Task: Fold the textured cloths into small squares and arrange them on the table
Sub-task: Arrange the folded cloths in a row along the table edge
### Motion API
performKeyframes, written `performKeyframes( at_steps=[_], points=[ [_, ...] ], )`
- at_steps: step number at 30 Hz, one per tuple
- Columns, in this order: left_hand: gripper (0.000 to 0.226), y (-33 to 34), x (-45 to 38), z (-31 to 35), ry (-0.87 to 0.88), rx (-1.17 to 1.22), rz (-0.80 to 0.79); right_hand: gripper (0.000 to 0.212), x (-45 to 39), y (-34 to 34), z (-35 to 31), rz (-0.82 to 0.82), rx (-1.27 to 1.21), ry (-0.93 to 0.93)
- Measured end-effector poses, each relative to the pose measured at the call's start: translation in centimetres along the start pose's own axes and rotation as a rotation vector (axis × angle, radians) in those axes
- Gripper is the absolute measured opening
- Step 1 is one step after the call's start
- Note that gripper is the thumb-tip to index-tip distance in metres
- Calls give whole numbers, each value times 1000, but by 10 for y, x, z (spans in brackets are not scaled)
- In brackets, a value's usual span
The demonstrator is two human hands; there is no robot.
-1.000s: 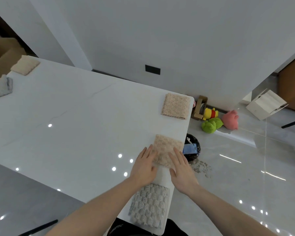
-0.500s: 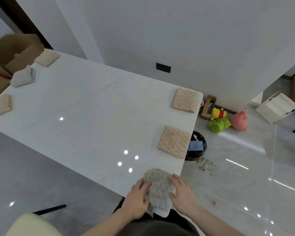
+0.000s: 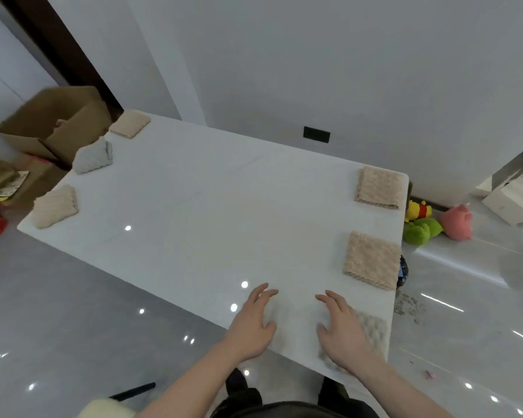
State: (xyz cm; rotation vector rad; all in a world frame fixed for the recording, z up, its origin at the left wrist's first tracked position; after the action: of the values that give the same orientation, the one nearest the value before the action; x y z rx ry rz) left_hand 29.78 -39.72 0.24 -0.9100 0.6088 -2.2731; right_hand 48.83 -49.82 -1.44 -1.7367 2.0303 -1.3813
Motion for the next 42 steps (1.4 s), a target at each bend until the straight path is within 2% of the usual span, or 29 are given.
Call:
performKeyframes(
  at_steps=[4,10,14,21,26,31,36,42],
  points=[
    [70,-105,29,-82,-26,-32,116,55,-18,32,-112,51,-207,-63],
    [66,-224,63,-164,-75,54,326,55,-45,73,-244,-47,-275,-145],
    [67,-270,59,-194,-87,131,394,53,-66,86,-289,-63,-307,-164],
    [61,-332,53,-258,-194,151,408,49,-129,124,-349,-125,-344,-122],
    [56,-399,75,-308,-262,137,497,48,-173,168,-433,-245,-339,-186],
    [55,-459,83,-361,-319,143,552,50,-201,199,-513,-284,-324,-230],
    [53,-505,60,-412,-310,189,478,50,-229,234,-560,-253,-288,-199],
    [48,-562,28,-464,-227,112,266,50,-242,284,-594,-163,-339,-15]
  ],
)
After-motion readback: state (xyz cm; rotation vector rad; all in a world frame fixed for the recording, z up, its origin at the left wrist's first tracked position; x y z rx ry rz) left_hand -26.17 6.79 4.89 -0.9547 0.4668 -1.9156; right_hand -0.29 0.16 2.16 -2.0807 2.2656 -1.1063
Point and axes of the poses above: each hand's wrist, its own x-axis away from the middle knuckle, its own y-axis out of the palm, z = x × y, the point moved 8 cm from there along -x, towards the middle knuckle, and after that the axes turned 1 degree about -x, right-handed, at the moved point
